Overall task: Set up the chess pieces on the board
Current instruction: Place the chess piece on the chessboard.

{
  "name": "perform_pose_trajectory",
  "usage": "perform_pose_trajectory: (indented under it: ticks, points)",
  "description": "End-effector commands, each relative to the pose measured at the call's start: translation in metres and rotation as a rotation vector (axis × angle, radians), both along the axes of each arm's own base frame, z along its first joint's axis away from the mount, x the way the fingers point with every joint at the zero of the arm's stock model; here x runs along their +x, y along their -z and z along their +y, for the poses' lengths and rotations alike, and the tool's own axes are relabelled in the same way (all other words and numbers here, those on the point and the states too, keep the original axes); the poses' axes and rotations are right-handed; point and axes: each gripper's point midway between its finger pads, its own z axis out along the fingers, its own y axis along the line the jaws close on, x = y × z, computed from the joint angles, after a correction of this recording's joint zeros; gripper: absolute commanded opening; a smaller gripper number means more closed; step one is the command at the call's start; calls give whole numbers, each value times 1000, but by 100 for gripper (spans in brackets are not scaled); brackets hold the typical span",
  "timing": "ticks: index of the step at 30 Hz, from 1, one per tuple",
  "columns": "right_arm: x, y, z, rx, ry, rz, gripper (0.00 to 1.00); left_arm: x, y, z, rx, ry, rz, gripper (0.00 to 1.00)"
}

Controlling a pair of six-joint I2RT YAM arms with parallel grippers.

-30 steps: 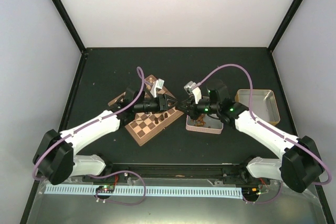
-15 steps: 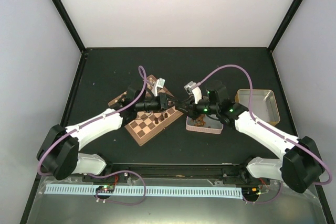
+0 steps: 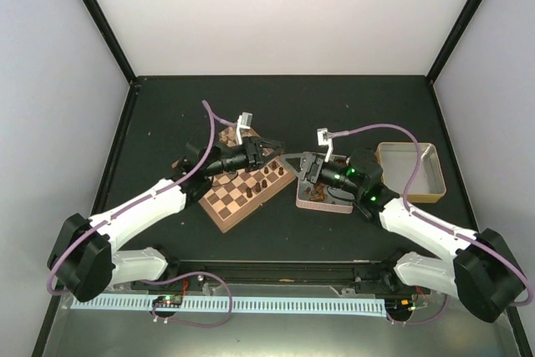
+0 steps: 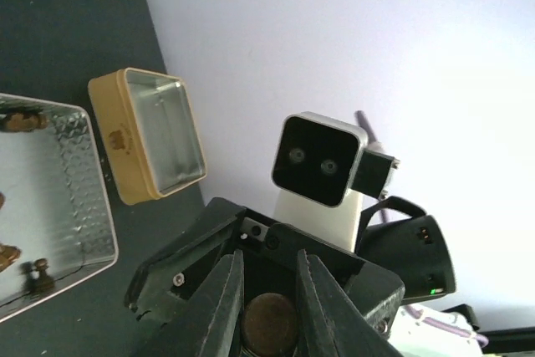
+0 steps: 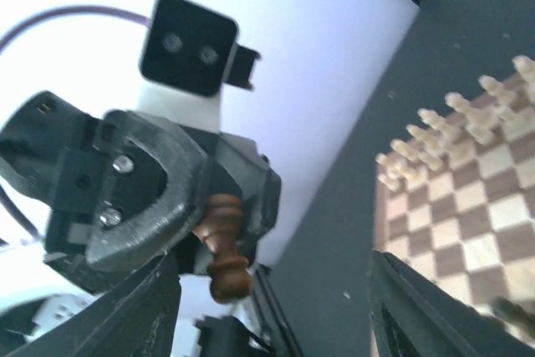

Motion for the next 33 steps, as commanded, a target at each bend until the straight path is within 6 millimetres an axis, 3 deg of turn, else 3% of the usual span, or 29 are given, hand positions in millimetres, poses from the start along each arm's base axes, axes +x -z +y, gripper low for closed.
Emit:
perform_pose_trajectory:
  ticks: [1,3,10,21,24,28,33]
  points:
    - [-3,-64,-2,301,-31,13,61,3,-36,4,-122,-29,-11,4]
    - [-6,-72,1,323,-61,6,54,3,-40,4,-142,-29,-11,4]
    - [-1,-71,1,338,-45,36,30,3,-45,6,-180,-36,7,4]
    - [3,-81,-18,350,72,-20,9,2,-39,7,-194,-39,32,6]
    - [6,-77,-17,282,90,-21,6,3,-34,8,-167,-49,21,16]
    - [11,-55,-13,114,114,11,4,9,-15,20,-41,-125,-12,42]
    - [21,-13,-11,-239,113,46,3,21,23,72,158,-339,-33,67]
